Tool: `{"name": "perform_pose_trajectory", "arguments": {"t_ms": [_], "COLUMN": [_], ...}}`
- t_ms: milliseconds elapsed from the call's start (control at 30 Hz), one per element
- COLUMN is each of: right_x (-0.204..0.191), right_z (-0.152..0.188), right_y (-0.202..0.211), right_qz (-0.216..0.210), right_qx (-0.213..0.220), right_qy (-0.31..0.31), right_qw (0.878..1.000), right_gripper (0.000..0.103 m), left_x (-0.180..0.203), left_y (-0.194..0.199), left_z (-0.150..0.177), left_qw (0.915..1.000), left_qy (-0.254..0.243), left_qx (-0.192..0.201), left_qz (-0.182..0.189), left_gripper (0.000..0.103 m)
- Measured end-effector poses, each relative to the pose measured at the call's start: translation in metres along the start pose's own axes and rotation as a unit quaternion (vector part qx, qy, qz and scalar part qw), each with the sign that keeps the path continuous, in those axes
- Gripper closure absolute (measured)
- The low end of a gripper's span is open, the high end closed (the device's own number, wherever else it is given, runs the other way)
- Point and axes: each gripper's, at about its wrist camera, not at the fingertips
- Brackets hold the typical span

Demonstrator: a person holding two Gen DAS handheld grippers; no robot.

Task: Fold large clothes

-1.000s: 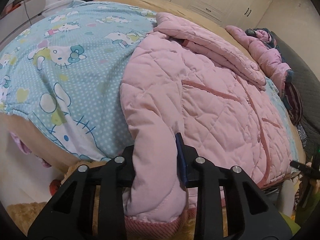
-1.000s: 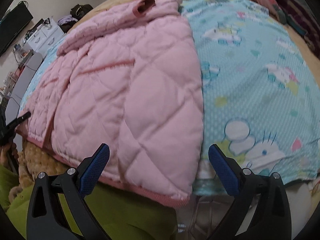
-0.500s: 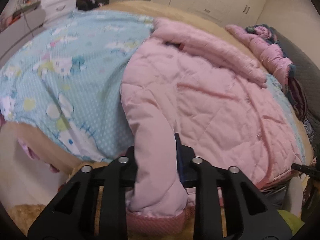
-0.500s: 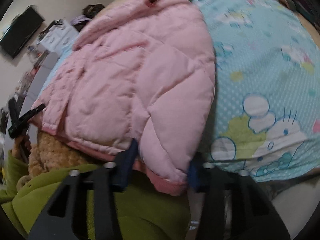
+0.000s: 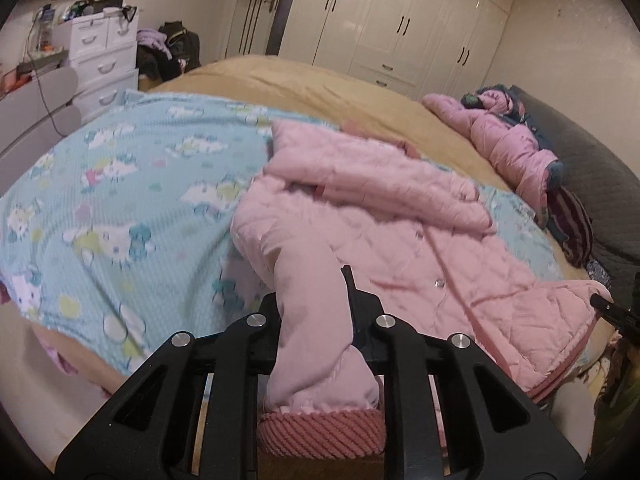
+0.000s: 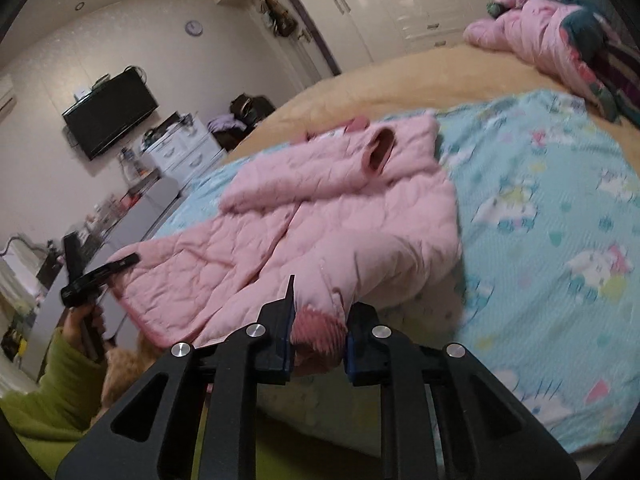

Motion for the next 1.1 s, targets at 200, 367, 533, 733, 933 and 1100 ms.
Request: {"name": "perform_pose_trajectory", "arguments": {"t_ms": [200,367,533,733,933,1100], "right_x": [0.002,0.002,0.004,0.004,0.009,0.016], "right_z": [-0.026,-0.049,-0.067,-0.094,-0.115,-0.130], "right_y": [-0.003,-0.007,-0.005,-0.010,-0.016,-0.019], "right_qz": [-0.008,-0.013,-0.016,-0.013,-0.007,-0.002], "right_qx": [0.042,0.062,0.089,0.112,0.128,0.141], "right_qy": [0.001,0.005,0.010,0.013,0.008,0.003], "right_qw": [0.999,0.998,0.996,0.993,0.992,0.990], "right_gripper": [0.087,0.087,0.087,0.087,0.087,0.087], "left_x": [0.008,0.017,0.024,0.029,0.031,0.032], "left_y": [0.000,0.000,0.000,-0.002,-0.009,-0.014], "left_z": [-0.024,-0.040,-0.057,-0.075,-0.093,-0.107], "left_qw": [0.9999,0.9997,0.9994,0.9990,0.9987,0.9985], "left_qy": [0.003,-0.005,-0.014,-0.022,-0.027,-0.028], "left_qx": [0.013,0.023,0.029,0.035,0.041,0.047], "left_qz": [-0.001,-0.006,-0.012,-0.013,-0.012,-0.009], "left_gripper": [0.092,0.092,0.091,0.091,0.091,0.091]}}
Point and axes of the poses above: each gripper's, at about its wrist camera, not at the fingertips, and y roughly against the way its jaws point, x to its right, z to its underside, and after that the axes turned 6 degrees about y, right-handed
